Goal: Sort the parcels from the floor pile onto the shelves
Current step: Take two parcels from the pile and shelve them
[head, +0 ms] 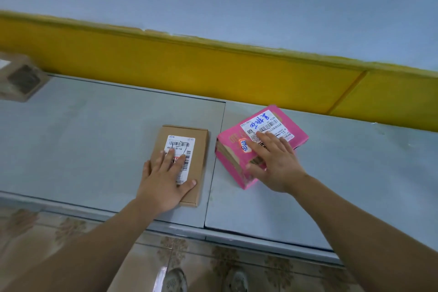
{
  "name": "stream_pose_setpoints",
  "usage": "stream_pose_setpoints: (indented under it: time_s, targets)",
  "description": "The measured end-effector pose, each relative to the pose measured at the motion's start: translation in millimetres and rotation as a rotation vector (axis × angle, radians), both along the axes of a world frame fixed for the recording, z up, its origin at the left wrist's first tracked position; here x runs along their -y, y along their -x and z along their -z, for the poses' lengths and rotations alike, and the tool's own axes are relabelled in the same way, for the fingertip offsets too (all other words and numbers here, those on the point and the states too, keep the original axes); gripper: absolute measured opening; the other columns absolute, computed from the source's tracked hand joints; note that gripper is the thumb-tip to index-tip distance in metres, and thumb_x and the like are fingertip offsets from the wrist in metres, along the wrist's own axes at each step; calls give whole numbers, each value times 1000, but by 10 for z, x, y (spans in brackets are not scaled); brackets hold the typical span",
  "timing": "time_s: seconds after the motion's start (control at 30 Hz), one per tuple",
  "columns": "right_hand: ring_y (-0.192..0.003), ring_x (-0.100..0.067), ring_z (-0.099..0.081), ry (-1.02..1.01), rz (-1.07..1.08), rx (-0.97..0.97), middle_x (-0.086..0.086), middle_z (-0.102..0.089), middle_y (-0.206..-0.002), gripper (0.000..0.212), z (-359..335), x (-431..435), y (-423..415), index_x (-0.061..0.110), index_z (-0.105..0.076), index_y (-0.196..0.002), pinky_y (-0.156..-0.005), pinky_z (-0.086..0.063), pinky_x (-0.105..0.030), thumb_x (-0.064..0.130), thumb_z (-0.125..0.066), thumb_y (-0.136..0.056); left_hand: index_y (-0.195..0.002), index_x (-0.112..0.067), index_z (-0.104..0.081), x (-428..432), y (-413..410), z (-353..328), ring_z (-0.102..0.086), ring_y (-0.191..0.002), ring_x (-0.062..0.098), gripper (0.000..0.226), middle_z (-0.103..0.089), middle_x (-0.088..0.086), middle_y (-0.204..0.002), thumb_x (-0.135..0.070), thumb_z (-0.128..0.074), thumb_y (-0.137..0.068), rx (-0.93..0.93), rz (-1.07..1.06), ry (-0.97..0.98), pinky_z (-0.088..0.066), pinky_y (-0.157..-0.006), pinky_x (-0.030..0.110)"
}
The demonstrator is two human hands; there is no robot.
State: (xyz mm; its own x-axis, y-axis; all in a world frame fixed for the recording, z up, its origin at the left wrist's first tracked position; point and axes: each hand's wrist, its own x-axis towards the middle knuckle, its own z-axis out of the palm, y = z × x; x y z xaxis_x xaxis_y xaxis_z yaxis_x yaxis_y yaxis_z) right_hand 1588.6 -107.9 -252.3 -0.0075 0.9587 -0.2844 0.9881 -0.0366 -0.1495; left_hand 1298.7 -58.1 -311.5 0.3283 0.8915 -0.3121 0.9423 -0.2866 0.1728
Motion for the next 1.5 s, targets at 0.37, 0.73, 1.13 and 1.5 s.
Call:
stream_pose_setpoints:
  time_s: [0.37, 0.73, 1.13, 1.5]
  targets:
    - [-153, -26, 7, -84, 335, -19, -2, -2, -167, 80, 36, -535, 146, 32, -11, -157, -119, 7, -55, 72, -33, -91, -154, -37, -5, -125, 31, 7, 17, -148, 15, 102, 11, -7, -163, -82, 1, -62, 5, -1, -6, 8, -118, 49]
    - [-152, -34, 9, -80, 385, 19, -8, 3, -167, 83, 130, -948, 174, 28, -4, -159, -118, 5, -58, 76, -18, -93, -154, -37, -7, -139, 26, 30, 17, -148, 15, 100, 10, -7, -163, -81, 0, -64, -8, 4, -20, 6, -119, 48]
    - [-152, -32, 11, -153, 321, 24, -10, 5, -166, 83, 69, -961, 231, 21, -4, -159, -119, 10, -52, 70, -25, -95, -154, -31, -17, -157, 41, -38, 1, -150, 19, 96, 2, -3, -163, -78, -28, -71, 179, -61, -3, -4, -119, 48]
    - [-152, -24, -3, 104, 434, -471, -8, -14, -165, 72, 375, -335, 1224, 15, -23, -157, -124, -8, -39, 53, -43, -98, -130, -17, -56, -158, 398, -156, -37, -129, 31, 54, -45, 9, -137, -48, -63, -86, 212, -475, 128, -36, -102, 38]
